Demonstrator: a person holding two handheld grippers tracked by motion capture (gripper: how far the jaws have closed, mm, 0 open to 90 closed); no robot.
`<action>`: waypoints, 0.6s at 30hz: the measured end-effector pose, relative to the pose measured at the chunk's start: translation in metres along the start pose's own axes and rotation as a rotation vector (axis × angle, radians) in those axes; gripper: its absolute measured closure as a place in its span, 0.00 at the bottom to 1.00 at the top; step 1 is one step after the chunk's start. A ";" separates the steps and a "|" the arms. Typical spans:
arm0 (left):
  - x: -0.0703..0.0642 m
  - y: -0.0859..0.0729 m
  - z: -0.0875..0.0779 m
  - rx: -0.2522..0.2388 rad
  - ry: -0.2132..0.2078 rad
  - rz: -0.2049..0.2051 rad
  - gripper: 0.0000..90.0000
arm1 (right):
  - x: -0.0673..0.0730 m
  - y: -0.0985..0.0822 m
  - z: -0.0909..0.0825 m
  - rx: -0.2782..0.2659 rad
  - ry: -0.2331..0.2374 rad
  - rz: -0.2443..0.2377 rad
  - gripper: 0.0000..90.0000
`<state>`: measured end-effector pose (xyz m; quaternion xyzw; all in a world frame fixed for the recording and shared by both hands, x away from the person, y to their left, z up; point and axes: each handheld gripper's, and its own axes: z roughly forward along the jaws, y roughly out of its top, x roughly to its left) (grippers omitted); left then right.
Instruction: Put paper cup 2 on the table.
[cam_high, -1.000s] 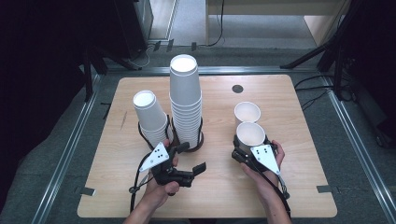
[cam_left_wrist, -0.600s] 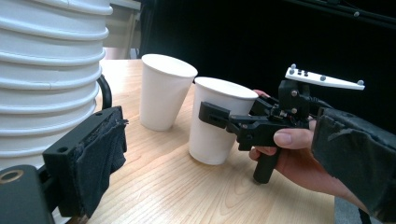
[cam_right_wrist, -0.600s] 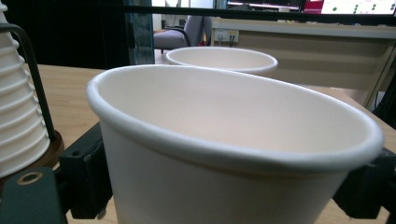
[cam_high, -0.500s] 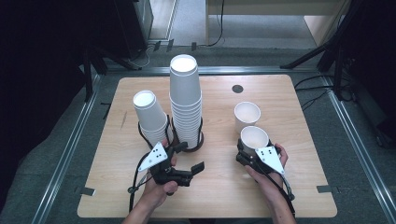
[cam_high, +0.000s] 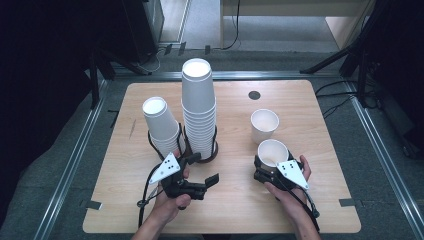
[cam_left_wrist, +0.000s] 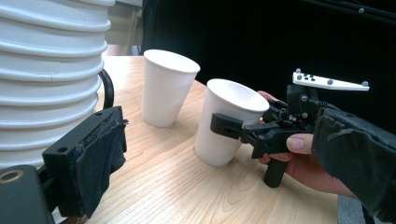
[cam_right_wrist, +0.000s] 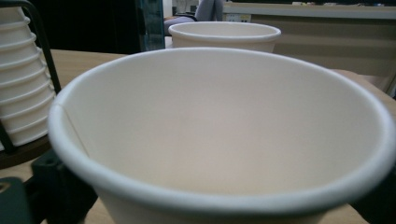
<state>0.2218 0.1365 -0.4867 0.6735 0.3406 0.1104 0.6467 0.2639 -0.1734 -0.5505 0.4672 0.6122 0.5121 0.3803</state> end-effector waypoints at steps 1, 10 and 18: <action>0.000 0.000 0.000 0.000 0.000 0.000 0.04 | -0.001 0.000 -0.001 -0.001 0.014 -0.002 0.00; 0.002 -0.004 -0.008 0.016 0.030 -0.015 0.02 | -0.005 0.002 -0.019 0.039 0.092 -0.036 0.00; 0.007 -0.016 -0.029 0.017 0.128 -0.001 0.01 | -0.017 0.004 -0.039 0.025 0.102 -0.043 0.00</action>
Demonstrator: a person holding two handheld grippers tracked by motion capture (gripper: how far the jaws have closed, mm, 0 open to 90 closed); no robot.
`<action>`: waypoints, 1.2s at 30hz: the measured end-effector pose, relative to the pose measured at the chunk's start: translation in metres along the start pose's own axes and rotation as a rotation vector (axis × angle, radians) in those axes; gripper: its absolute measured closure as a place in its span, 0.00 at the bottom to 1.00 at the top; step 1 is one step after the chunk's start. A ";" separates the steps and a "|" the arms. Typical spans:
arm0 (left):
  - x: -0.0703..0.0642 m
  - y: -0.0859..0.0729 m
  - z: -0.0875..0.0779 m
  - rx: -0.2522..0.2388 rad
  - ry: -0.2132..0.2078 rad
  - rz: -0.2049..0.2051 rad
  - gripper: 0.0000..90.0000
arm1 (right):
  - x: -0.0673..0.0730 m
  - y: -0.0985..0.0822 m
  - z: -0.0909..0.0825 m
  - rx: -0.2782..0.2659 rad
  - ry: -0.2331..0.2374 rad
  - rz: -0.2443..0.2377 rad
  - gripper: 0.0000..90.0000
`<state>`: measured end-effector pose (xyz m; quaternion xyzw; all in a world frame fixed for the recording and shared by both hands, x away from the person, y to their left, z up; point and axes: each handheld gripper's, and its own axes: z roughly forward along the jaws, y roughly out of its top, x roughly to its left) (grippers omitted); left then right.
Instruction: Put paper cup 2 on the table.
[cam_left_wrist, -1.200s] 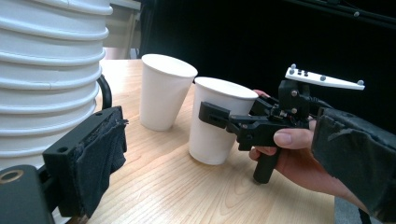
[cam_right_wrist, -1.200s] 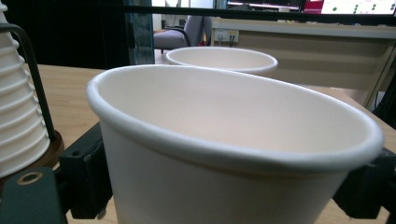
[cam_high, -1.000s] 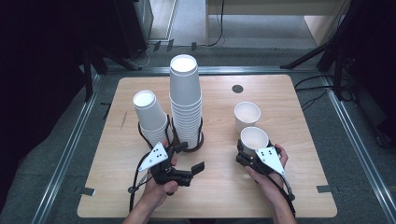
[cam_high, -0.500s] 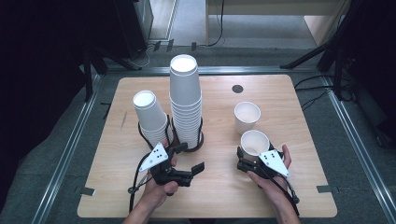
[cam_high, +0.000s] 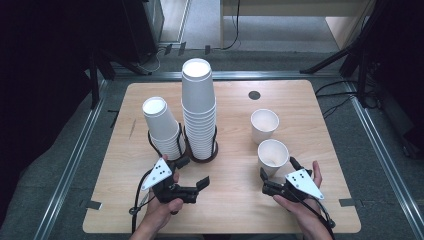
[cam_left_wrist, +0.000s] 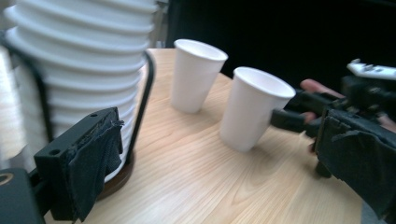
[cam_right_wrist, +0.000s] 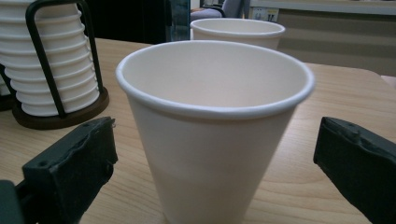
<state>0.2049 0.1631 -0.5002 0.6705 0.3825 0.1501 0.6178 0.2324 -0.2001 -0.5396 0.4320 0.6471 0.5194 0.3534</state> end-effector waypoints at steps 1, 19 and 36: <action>0.001 -0.002 -0.003 0.001 0.009 -0.005 0.01 | -0.002 0.001 -0.004 -0.006 0.002 0.005 0.00; 0.045 -0.019 -0.073 -0.002 0.196 -0.048 0.01 | -0.035 0.004 -0.037 -0.034 -0.059 0.009 0.00; 0.086 -0.034 -0.136 -0.005 0.385 -0.081 0.01 | -0.079 -0.008 -0.061 0.006 -0.140 0.061 0.00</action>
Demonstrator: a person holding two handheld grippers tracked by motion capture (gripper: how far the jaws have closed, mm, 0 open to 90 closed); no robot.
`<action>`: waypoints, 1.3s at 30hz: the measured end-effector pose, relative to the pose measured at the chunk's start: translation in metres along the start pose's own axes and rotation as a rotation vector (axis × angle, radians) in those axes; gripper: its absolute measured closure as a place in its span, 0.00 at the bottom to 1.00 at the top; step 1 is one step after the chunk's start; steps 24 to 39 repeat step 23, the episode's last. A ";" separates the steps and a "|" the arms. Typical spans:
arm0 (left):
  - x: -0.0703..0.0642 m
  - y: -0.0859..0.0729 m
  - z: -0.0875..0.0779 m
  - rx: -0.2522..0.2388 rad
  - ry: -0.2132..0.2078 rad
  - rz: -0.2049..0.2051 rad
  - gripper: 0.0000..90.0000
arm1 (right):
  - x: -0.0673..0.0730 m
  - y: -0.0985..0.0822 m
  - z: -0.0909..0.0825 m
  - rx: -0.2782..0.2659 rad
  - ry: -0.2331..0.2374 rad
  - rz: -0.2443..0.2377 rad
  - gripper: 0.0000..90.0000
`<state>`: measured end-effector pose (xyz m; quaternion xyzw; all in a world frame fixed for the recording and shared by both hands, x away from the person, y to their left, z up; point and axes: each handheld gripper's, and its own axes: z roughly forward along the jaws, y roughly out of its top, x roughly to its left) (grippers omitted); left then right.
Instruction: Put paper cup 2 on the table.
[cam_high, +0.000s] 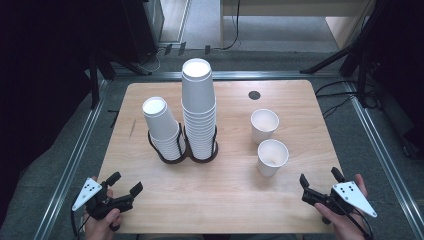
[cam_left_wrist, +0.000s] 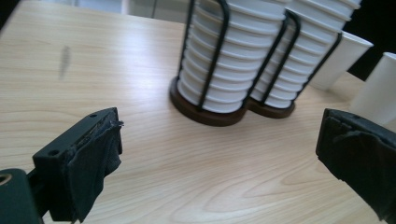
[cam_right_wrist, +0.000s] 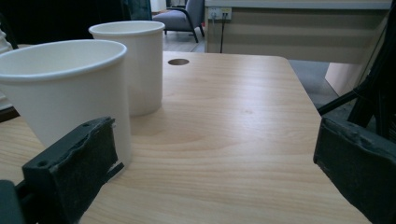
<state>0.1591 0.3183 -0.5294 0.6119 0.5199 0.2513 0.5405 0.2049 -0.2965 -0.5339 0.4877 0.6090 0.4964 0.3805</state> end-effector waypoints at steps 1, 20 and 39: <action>0.002 0.000 -0.002 0.000 0.010 0.006 0.01 | -0.002 -0.001 -0.001 0.000 -0.005 0.000 0.00; 0.041 -0.004 -0.009 -0.003 0.095 -0.059 0.01 | -0.027 -0.010 -0.010 0.021 -0.111 -0.007 0.00; 0.041 -0.005 -0.007 0.005 0.093 -0.054 0.01 | -0.028 -0.010 -0.010 0.022 -0.113 -0.009 0.00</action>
